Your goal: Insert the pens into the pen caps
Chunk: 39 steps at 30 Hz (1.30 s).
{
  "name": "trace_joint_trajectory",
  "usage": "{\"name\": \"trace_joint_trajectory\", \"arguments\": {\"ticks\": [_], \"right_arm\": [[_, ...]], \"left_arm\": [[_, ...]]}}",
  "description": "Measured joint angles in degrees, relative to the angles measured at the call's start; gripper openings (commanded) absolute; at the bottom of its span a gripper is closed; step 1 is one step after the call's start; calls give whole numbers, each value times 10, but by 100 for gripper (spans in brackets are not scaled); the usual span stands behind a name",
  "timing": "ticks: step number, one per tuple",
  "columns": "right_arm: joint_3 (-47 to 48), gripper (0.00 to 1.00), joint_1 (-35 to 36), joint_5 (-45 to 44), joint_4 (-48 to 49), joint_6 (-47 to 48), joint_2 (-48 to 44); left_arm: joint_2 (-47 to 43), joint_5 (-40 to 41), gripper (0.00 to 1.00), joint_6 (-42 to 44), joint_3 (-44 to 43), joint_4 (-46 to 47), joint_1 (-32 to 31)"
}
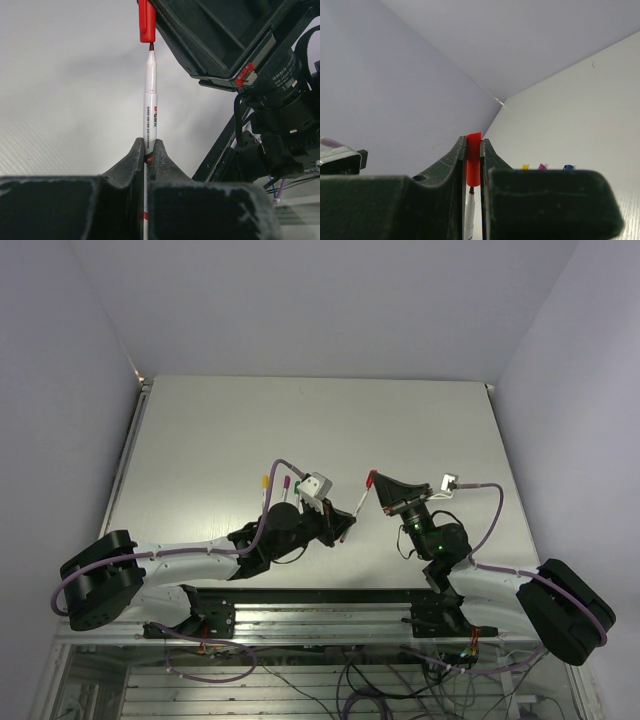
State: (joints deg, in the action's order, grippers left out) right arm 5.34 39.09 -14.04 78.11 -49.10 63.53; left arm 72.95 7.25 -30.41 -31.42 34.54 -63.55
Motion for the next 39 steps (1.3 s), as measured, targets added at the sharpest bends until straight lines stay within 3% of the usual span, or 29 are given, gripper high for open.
{"name": "trace_joint_trajectory", "arguments": {"ticks": [29, 39], "right_arm": [[4, 0, 19, 67, -45, -12, -15], [51, 0, 23, 102, -81, 3, 9]], "left_arm": [[-29, 66, 7, -1, 34, 38, -5], [-36, 94, 7, 10, 37, 51, -6]]}}
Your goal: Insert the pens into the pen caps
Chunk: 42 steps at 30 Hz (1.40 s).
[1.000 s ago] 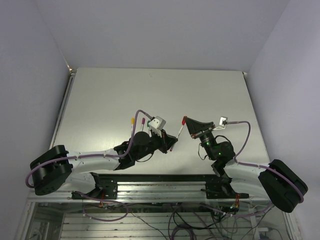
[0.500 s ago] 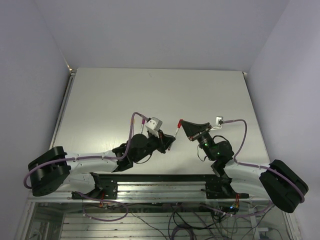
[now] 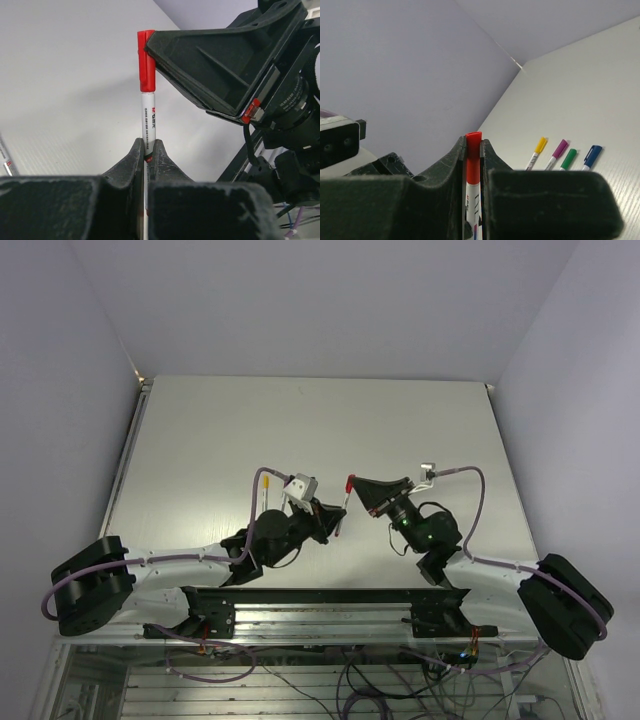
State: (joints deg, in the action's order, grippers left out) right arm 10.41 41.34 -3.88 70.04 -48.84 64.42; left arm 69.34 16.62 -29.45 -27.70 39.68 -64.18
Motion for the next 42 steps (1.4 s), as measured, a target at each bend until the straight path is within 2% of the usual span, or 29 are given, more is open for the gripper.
{"name": "trace_joint_trajectory", "arguments": {"ticks": [14, 37, 38, 40, 42], "right_arm": [[40, 0, 31, -7, -102, 50, 16], [75, 0, 73, -50, -115, 73, 82], [77, 6, 74, -53, -122, 76, 80], [87, 25, 77, -63, -144, 80, 72], [102, 38, 82, -71, -179, 90, 61]], "left_arm": [[0, 38, 7, 47, 0, -60, -2], [0, 94, 7, 108, -10, -130, -1], [0, 95, 7, 108, -10, -130, -1], [0, 98, 7, 104, -10, -130, -1], [0, 103, 7, 98, -10, -125, 1]]}}
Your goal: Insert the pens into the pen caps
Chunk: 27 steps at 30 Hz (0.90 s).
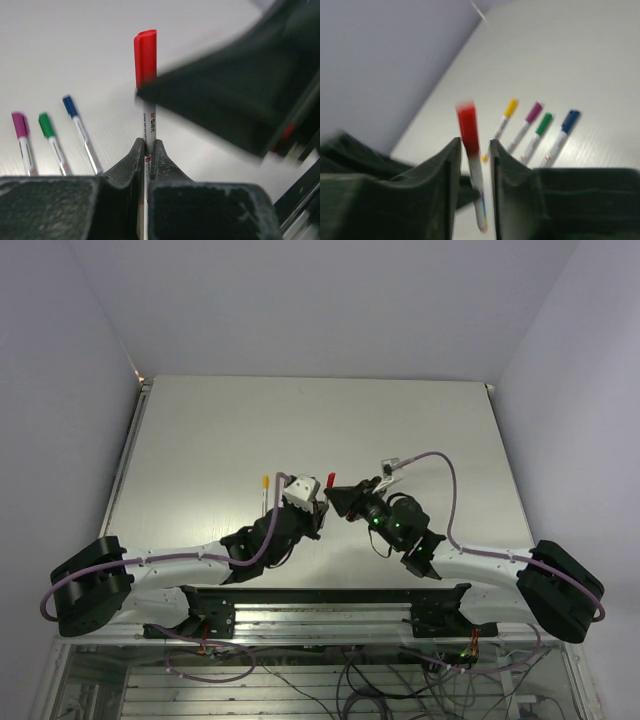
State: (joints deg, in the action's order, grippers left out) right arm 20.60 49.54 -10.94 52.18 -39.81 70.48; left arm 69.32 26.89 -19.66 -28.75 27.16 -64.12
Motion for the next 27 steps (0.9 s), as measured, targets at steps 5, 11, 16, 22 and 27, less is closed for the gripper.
{"name": "trace_joint_trajectory", "arguments": {"ticks": [5, 11, 16, 22, 27], "right_arm": [[33, 56, 19, -28, -115, 30, -26], [61, 59, 23, -81, -196, 70, -81], [60, 58, 23, -136, -245, 79, -145], [56, 58, 23, -222, -326, 56, -223], [56, 59, 23, -276, -403, 26, -249]], "left_arm": [[-9, 10, 7, -24, -6, 48, 10], [2, 20, 7, -64, -6, 61, 11], [42, 40, 7, -84, -14, 41, 11], [143, 58, 7, -93, -96, -21, 26], [227, 57, 7, -99, -165, -63, 58]]}}
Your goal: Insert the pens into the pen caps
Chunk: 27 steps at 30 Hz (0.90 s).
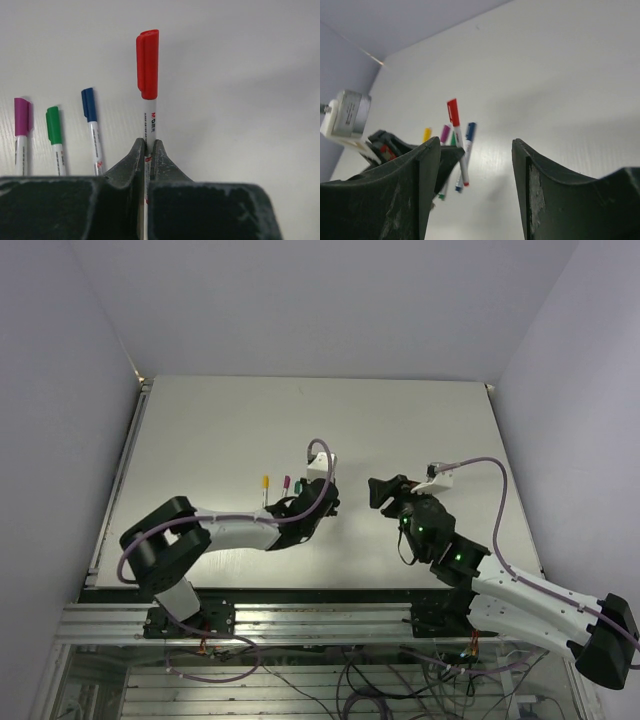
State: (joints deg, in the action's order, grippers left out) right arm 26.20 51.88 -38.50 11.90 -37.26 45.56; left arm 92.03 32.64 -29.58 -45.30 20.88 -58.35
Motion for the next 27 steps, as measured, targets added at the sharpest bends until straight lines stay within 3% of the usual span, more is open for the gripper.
{"name": "trace_joint_trajectory", "arguments": {"ticks": [10, 20, 27], "right_arm": [[0, 58, 0, -40, -93, -47, -1], [-5, 58, 0, -49, -103, -59, 0], [-13, 59, 0, -48, -105, -70, 5]], "left_arm": [[122, -38, 7, -20, -85, -77, 66], [168, -65, 8, -39, -122, -113, 74], [178, -70, 30, -68, -135, -120, 77]]}}
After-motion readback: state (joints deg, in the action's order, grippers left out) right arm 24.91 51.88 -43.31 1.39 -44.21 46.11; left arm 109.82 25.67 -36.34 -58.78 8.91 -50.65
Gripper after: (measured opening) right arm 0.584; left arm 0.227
